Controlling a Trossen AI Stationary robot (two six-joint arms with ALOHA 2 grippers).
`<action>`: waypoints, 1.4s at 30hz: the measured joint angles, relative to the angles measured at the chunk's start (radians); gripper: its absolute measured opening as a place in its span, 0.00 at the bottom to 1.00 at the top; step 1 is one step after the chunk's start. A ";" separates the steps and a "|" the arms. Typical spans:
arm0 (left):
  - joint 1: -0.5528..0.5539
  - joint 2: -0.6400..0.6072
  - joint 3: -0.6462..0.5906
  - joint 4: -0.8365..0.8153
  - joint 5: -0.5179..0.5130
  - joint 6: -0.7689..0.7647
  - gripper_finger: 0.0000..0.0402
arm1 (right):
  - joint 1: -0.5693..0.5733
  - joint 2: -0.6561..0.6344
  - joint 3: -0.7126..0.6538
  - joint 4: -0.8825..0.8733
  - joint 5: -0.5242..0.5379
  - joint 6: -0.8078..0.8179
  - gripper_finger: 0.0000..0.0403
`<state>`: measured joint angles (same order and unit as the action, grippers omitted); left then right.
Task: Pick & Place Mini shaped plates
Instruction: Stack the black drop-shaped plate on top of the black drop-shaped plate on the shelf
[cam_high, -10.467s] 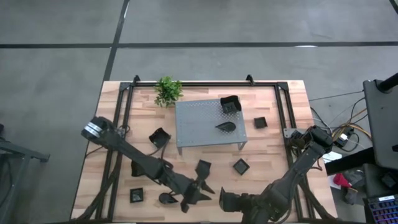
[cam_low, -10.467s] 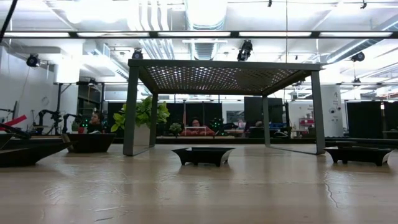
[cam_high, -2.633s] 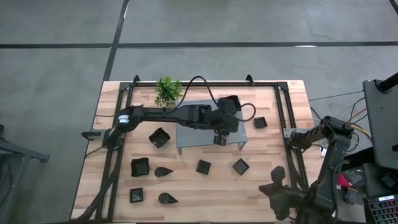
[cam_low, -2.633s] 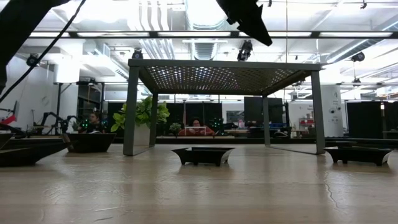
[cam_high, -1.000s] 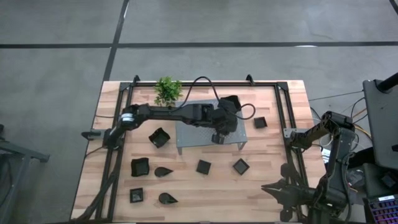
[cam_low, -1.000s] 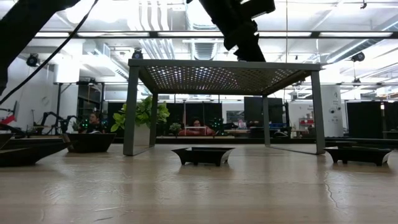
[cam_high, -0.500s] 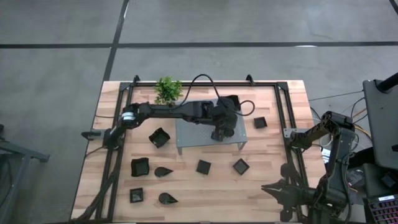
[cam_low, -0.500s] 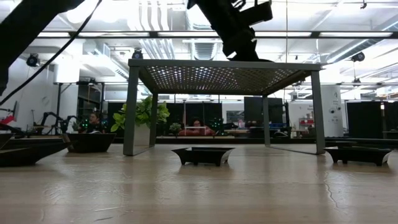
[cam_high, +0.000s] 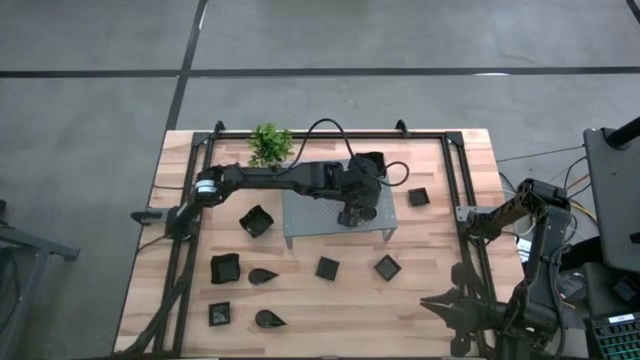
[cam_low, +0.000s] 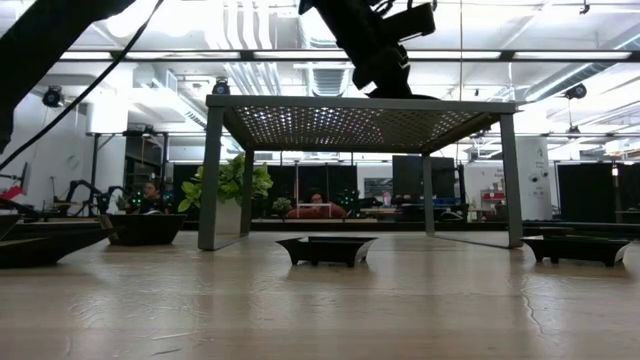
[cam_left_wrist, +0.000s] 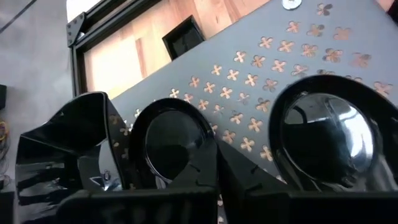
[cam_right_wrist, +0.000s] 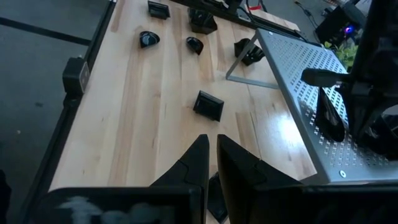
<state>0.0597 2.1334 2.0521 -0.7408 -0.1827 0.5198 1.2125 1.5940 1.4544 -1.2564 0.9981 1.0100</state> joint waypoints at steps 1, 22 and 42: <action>0.000 0.000 0.000 -0.002 0.002 -0.002 0.00 | 0.000 0.000 0.000 0.001 0.000 0.000 0.07; -0.059 -0.008 0.022 -0.057 -0.137 0.014 0.00 | 0.000 0.000 0.000 0.007 -0.001 0.001 0.07; -0.118 -0.015 0.219 -0.322 0.068 -0.282 0.00 | 0.000 0.000 0.000 0.014 -0.002 0.004 0.07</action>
<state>-0.0584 2.1181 2.2713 -1.0632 -0.1150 0.2382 1.2125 1.5940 1.4544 -1.2423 0.9962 1.0138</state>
